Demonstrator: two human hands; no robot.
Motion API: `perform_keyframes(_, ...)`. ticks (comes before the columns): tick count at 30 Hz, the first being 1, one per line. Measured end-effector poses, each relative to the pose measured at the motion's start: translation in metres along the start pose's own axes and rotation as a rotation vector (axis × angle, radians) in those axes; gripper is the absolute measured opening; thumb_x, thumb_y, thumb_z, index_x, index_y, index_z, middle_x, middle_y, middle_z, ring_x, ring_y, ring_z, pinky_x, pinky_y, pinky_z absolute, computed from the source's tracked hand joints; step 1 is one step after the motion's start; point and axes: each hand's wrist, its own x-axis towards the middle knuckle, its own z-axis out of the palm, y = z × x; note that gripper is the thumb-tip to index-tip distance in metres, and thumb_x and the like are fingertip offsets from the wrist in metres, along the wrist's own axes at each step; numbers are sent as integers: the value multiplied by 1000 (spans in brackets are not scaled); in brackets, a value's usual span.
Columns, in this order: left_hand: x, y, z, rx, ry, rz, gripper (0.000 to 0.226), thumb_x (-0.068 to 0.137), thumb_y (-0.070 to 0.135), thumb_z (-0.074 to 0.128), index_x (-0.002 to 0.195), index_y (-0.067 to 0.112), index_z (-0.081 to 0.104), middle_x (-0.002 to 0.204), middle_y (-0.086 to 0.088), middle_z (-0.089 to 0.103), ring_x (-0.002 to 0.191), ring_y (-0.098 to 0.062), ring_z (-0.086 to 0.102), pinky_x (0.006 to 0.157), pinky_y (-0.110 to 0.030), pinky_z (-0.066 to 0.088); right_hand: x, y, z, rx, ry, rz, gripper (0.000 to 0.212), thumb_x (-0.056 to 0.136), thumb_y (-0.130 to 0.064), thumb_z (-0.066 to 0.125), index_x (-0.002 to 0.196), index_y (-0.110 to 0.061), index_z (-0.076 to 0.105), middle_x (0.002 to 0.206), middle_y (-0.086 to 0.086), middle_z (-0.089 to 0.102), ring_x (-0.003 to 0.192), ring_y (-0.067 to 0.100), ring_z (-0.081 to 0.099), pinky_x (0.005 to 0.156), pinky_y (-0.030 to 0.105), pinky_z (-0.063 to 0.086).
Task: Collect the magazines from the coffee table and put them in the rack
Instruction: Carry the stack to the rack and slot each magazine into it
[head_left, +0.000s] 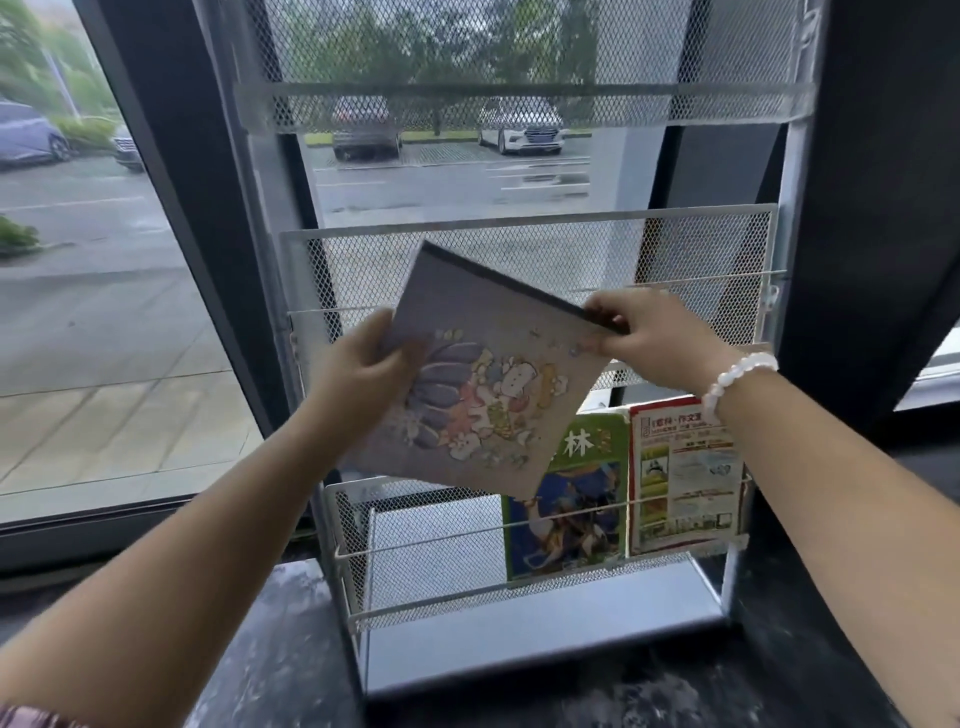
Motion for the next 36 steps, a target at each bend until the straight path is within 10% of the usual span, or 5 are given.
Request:
perform_keyframes(7, -14, -25, 2, 576, 85, 179, 71, 76, 40, 67, 136, 19, 37, 137, -5, 46, 125, -21, 42, 104, -37, 34, -3, -13, 25, -263, -128, -104, 17, 87, -22, 61, 102, -24, 67, 86, -8, 60, 82, 12, 51, 74, 28, 40)
perform_keyframes(11, -18, -12, 35, 899, -166, 301, 53, 84, 46, 55, 133, 32, 43, 128, 8, 59, 116, -19, 54, 103, -36, 35, -4, -21, 40, -193, -175, -89, 13, 82, -22, 64, 94, -25, 69, 79, -10, 60, 75, 11, 54, 68, 27, 44)
perform_keyframes(19, -23, -26, 45, 527, -103, 70, 10, 88, 18, 55, 94, 18, 63, 73, 6, 60, 63, -12, 53, 63, -33, 48, 1, -24, 51, 86, -117, -145, 24, 78, -17, 71, 99, -18, 59, 91, 6, 72, 82, 22, 68, 74, 34, 58)
perform_keyframes(29, -36, -72, -3, 52, 97, -235, 6, 89, 24, 56, 91, 29, 58, 97, -3, 66, 93, -30, 64, 80, -54, 53, 5, 11, 70, 71, -261, 18, 8, 88, -26, 60, 95, -27, 63, 84, -11, 64, 71, 12, 60, 62, 26, 48)
perform_keyframes(36, -34, -79, -22, 412, 338, -47, 24, 85, 16, 63, 108, 13, 57, 92, 4, 61, 81, -14, 59, 64, -18, 46, 32, -9, 104, -130, -156, -170, 23, 93, -14, 51, 109, -22, 63, 97, 0, 70, 82, 17, 63, 81, 32, 52)
